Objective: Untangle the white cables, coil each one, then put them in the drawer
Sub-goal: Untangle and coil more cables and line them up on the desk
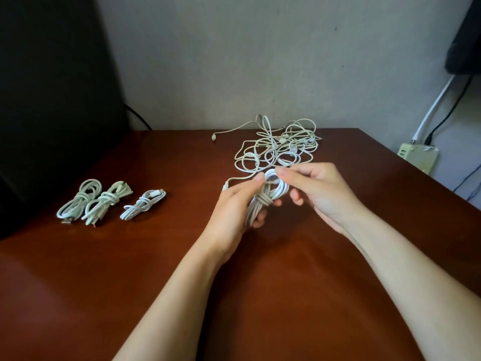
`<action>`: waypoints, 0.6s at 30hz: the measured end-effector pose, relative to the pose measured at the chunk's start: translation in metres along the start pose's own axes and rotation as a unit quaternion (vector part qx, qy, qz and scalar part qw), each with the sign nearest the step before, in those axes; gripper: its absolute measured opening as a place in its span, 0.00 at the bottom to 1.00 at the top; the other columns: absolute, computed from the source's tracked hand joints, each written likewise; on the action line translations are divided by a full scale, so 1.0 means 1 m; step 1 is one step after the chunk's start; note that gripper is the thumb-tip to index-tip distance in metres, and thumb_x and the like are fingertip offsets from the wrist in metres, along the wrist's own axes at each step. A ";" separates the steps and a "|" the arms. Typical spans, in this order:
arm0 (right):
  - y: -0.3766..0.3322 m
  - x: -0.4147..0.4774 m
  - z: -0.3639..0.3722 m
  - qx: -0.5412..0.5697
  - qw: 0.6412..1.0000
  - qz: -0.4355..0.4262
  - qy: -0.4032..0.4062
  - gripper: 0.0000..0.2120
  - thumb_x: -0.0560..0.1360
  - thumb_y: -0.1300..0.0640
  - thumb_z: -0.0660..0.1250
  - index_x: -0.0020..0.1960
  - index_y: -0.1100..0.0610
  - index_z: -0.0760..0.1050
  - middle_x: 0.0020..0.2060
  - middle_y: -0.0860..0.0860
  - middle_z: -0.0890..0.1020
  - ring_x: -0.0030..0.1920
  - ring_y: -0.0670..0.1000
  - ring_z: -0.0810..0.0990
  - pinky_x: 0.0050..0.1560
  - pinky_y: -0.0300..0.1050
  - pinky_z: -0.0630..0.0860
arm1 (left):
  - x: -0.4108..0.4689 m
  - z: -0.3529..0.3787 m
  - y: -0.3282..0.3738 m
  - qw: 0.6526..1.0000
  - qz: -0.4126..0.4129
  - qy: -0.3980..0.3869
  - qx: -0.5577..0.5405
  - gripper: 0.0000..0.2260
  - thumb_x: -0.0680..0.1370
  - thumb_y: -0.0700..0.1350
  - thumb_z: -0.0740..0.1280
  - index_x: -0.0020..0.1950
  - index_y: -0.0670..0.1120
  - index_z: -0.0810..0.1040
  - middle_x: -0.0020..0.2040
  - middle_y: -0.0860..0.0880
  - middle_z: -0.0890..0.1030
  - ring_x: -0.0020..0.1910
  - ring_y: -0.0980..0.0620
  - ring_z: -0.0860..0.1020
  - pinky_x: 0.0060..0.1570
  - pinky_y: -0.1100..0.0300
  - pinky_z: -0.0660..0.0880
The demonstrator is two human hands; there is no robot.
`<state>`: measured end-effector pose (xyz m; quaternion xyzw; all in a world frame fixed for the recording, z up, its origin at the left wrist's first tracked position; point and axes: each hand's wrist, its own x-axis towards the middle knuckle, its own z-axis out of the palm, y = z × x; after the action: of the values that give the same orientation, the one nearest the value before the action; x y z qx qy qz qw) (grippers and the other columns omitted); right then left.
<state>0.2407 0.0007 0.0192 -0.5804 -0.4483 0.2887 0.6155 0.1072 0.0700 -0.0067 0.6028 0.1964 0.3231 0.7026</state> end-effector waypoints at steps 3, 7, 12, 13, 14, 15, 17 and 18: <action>0.003 0.003 -0.004 -0.047 0.998 -0.011 0.035 0.10 0.71 0.57 0.72 0.38 0.64 0.81 0.29 0.59 0.74 0.25 0.45 0.68 0.25 0.34 0.65 | 0.002 0.002 -0.003 1.000 -0.011 -0.012 -0.005 0.14 0.82 0.44 0.57 0.50 0.38 0.79 0.40 0.42 0.80 0.28 0.55 0.67 0.27 0.65 0.63; 0.010 0.007 -0.008 -0.120 0.991 -0.014 0.060 0.10 0.70 0.51 0.73 0.38 0.59 0.83 0.23 0.52 0.74 0.25 0.45 0.69 0.27 0.36 0.66 | 0.002 0.001 -0.008 0.998 -0.019 -0.023 0.051 0.10 0.79 0.37 0.59 0.54 0.39 0.79 0.44 0.44 0.80 0.30 0.54 0.69 0.30 0.65 0.66; 0.020 0.009 -0.009 -0.167 0.984 0.004 0.055 0.10 0.73 0.50 0.70 0.42 0.56 0.83 0.25 0.52 0.77 0.26 0.45 0.72 0.33 0.37 0.70 | -0.001 -0.001 -0.010 0.992 -0.035 -0.031 0.113 0.10 0.79 0.35 0.62 0.58 0.41 0.78 0.47 0.44 0.79 0.37 0.56 0.74 0.38 0.65 0.71; 0.021 0.010 -0.009 -0.158 0.986 0.005 0.052 0.10 0.74 0.50 0.70 0.42 0.56 0.83 0.26 0.52 0.77 0.27 0.45 0.73 0.34 0.37 0.70 | -0.001 -0.001 -0.009 0.993 -0.033 -0.025 0.110 0.11 0.78 0.35 0.63 0.58 0.43 0.78 0.46 0.45 0.78 0.38 0.56 0.74 0.39 0.65 0.72; 0.022 0.010 -0.009 -0.149 0.987 0.007 0.052 0.09 0.74 0.50 0.70 0.42 0.55 0.83 0.27 0.52 0.78 0.27 0.46 0.73 0.34 0.38 0.70 | -0.001 -0.001 -0.008 0.994 -0.029 -0.016 0.105 0.12 0.78 0.34 0.65 0.59 0.44 0.78 0.45 0.47 0.79 0.39 0.56 0.74 0.41 0.64 0.72; 0.023 0.011 -0.009 -0.138 0.989 0.009 0.054 0.09 0.74 0.50 0.69 0.42 0.55 0.83 0.28 0.53 0.79 0.28 0.46 0.74 0.34 0.38 0.71 | -0.001 0.000 -0.008 0.995 -0.026 -0.003 0.097 0.13 0.77 0.34 0.66 0.59 0.46 0.78 0.46 0.48 0.79 0.41 0.55 0.75 0.43 0.63 0.73; 0.023 0.011 -0.009 -0.101 0.993 0.020 0.053 0.08 0.75 0.53 0.69 0.43 0.56 0.83 0.31 0.52 0.81 0.29 0.45 0.75 0.34 0.39 0.71 | 0.000 -0.002 -0.009 0.997 -0.025 0.022 0.070 0.16 0.75 0.32 0.68 0.60 0.45 0.78 0.47 0.48 0.80 0.41 0.54 0.75 0.43 0.63 0.73; 0.022 0.011 -0.008 -0.076 0.996 0.028 0.046 0.07 0.75 0.54 0.69 0.44 0.57 0.83 0.33 0.52 0.81 0.30 0.45 0.75 0.34 0.39 0.72 | 0.000 -0.003 -0.010 0.997 -0.026 0.032 0.061 0.17 0.74 0.32 0.69 0.60 0.44 0.78 0.48 0.48 0.80 0.41 0.54 0.76 0.44 0.63 0.73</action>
<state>0.2564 0.0102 0.0007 -0.6505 -0.4235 0.2439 0.5814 0.1076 0.0713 -0.0164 0.6290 0.2538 0.3111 0.6658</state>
